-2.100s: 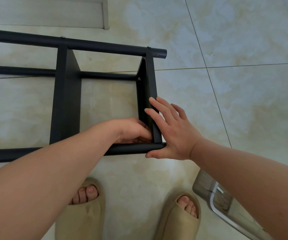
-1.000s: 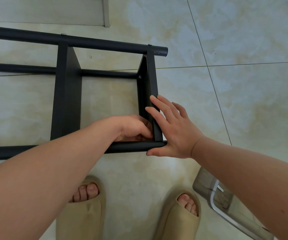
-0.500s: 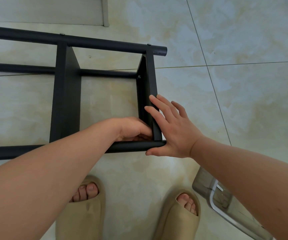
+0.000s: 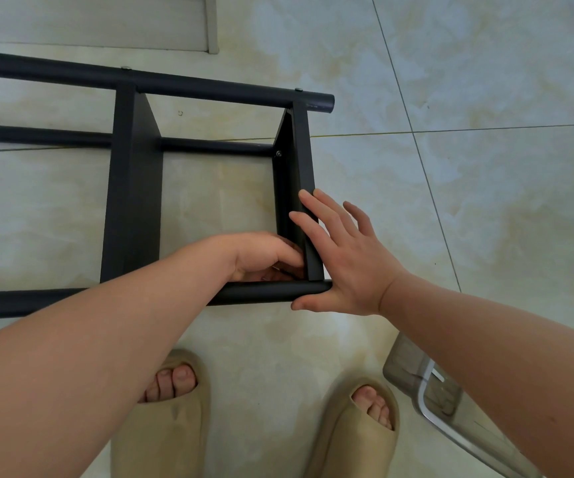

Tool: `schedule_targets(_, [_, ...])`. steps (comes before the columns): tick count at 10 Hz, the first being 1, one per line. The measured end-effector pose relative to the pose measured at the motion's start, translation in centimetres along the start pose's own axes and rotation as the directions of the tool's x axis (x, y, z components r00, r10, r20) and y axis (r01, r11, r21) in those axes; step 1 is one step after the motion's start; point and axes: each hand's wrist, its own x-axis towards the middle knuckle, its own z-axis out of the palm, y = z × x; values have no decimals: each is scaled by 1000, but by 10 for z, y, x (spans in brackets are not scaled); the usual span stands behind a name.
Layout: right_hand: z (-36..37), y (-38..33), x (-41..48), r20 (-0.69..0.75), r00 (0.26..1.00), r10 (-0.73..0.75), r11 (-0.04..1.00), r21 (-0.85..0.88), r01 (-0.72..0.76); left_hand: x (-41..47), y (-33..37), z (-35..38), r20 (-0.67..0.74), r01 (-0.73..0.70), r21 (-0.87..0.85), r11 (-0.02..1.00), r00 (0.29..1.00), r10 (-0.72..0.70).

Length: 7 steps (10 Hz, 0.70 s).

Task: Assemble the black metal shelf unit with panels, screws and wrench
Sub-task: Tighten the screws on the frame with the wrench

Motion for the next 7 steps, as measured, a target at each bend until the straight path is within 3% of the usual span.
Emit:
schedule_targets(2, [1, 0, 0, -11, 1000, -1, 1000, -1, 1, -1, 0, 4, -80, 6, 113, 994, 997, 3])
schedule_targets(5, [1, 0, 0, -8, 1000, 3, 1000, -7, -3, -1, -1, -3, -15, 21, 25, 999, 1000, -20])
schedule_targets(7, [1, 1, 0, -11, 1000, -4, 1000, 5, 4, -3, 2, 5, -57, 13, 101, 995, 998, -7])
